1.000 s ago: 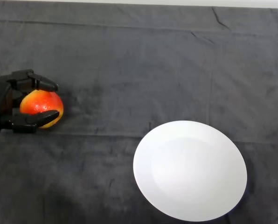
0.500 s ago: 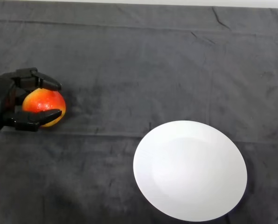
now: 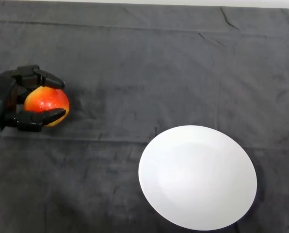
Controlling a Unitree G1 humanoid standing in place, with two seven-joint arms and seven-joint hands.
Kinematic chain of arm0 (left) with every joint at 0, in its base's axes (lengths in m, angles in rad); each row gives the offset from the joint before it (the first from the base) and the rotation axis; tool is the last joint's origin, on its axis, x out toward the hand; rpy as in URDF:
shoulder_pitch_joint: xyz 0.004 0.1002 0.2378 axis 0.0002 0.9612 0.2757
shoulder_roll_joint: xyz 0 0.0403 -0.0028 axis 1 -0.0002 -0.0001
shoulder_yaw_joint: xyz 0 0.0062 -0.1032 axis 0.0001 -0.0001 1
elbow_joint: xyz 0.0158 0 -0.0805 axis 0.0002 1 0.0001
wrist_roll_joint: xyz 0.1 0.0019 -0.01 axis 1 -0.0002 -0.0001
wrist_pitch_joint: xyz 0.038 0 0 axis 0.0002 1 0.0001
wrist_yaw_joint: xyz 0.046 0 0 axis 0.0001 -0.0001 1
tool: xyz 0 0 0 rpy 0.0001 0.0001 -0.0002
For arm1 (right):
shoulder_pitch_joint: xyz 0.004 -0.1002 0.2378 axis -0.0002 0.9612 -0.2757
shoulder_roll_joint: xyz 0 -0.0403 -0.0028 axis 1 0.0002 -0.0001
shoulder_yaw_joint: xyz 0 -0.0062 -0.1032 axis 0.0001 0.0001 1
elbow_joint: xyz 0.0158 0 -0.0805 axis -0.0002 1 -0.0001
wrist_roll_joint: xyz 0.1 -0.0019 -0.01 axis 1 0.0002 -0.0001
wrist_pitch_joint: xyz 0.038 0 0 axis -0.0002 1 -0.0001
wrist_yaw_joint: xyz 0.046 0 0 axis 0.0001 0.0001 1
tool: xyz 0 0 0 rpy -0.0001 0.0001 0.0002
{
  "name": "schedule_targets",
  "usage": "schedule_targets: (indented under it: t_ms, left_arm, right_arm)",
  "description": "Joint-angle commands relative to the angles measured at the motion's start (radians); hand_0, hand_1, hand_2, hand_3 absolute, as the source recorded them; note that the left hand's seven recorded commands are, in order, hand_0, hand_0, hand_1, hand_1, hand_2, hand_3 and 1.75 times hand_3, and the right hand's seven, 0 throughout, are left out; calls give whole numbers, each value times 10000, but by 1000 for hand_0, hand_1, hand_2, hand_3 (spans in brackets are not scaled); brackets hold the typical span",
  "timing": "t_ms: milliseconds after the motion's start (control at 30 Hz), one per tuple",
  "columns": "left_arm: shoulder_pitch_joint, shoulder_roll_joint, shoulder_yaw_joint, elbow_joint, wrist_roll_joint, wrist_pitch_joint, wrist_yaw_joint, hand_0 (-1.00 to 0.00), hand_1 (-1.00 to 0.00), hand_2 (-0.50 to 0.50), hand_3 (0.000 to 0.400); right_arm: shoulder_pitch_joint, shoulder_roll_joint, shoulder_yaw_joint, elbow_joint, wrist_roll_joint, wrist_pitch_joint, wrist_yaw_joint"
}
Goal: Move the apple to the plate
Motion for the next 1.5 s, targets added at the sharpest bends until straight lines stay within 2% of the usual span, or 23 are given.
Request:
schedule_targets:
  t_ms: [33,433,733,967,1233,1500]
  left_arm:
    - [-470,-61,34,-290,213,-329,133,-1000,-1000,0,400]
    - [-592,-880,-369,-900,504,-657,664,-1000,-1000,0,400]
    - [-321,-1821,-1128,-2065,835,-401,1039,-1000,-1000,0,400]
    - [181,-2121,-1842,-3140,743,-169,894,-1000,-1000,0,400]
    - [947,-2131,-2818,-4521,410,385,781,-1000,-1000,0,400]
    - [1894,-2050,-4307,-6276,-35,1407,1151,-1000,-1000,0,400]
  right_arm:
    - [286,-22,-69,-10,62,95,26]
    - [290,-22,-70,-15,63,97,26]
    - [304,-22,-73,-39,66,105,28]
    - [325,-23,-77,-77,71,118,32]
    - [357,-25,-84,-137,78,141,38]
    - [400,-28,-94,-218,88,172,48]
